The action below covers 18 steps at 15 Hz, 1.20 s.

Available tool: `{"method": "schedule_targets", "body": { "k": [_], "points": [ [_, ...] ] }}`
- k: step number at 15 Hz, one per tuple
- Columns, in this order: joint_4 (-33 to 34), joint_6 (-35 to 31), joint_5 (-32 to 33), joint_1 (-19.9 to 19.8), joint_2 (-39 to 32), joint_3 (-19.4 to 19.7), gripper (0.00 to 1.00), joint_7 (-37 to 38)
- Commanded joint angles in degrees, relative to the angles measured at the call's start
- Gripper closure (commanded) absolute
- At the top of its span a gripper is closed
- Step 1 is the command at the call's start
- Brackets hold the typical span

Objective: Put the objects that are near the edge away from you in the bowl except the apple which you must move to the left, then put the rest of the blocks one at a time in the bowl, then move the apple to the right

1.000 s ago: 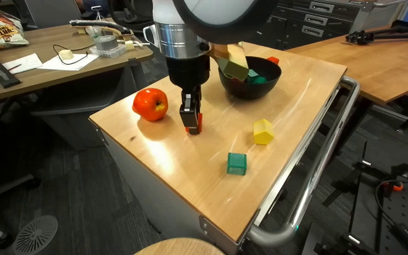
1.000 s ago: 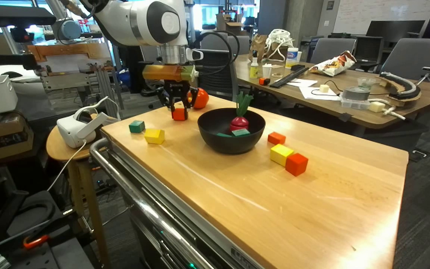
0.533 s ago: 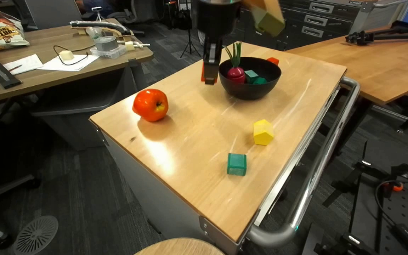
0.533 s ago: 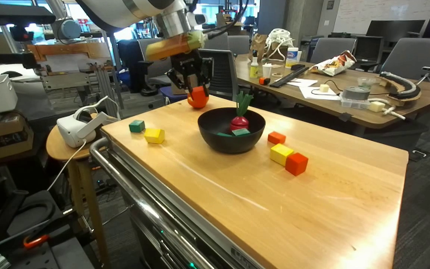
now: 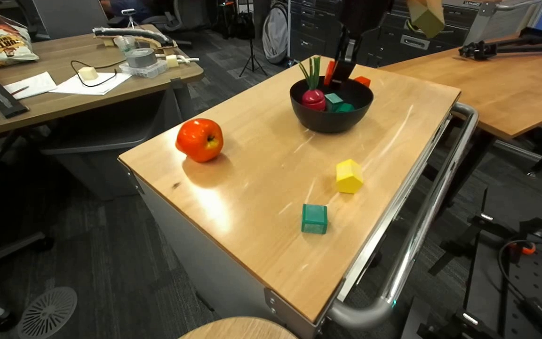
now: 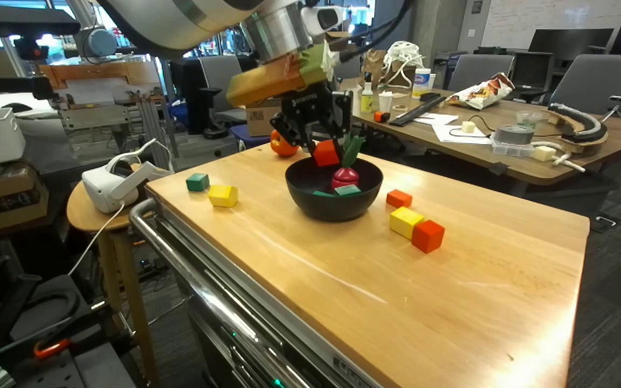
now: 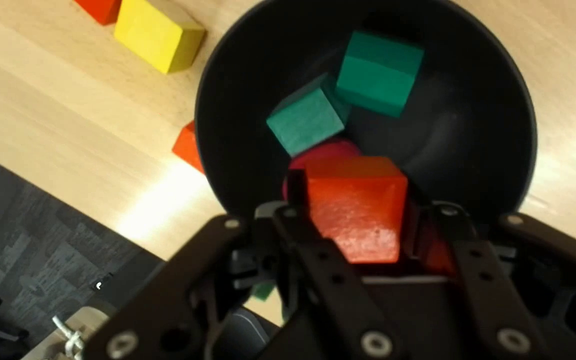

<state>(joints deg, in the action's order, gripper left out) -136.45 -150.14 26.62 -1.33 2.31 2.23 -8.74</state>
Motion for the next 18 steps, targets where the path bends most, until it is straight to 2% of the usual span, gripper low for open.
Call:
{"method": "schedule_targets", "body": {
  "k": [1,2,3,7,9,12,14,15,18],
  "points": [
    [-2.96,-5.71,0.14,-1.97,-0.50,1.41,0.83,-2.38],
    [-3.41,-6.80,-0.19,-2.37,-0.54,1.75,0.33,-3.35],
    [-3.46,-7.42,-0.29,-2.75,-0.29,2.12,0.32,-4.08],
    [-1.91,-5.65,-8.47,-2.67,2.09,2.20,0.02,-8.38],
    [-0.50,-4.69,-9.61,-2.90,4.01,2.34,0.00,-6.51],
    [2.38,-3.81,-6.12,-4.78,6.31,2.70,0.00,0.03],
    [3.81,-3.97,1.14,-6.90,6.85,1.26,0.00,7.75],
    [2.75,-5.00,-3.63,-5.51,5.47,2.43,0.00,1.87],
    [3.36,-4.68,-0.56,-6.40,6.21,2.14,0.00,5.57]
  ]
}}
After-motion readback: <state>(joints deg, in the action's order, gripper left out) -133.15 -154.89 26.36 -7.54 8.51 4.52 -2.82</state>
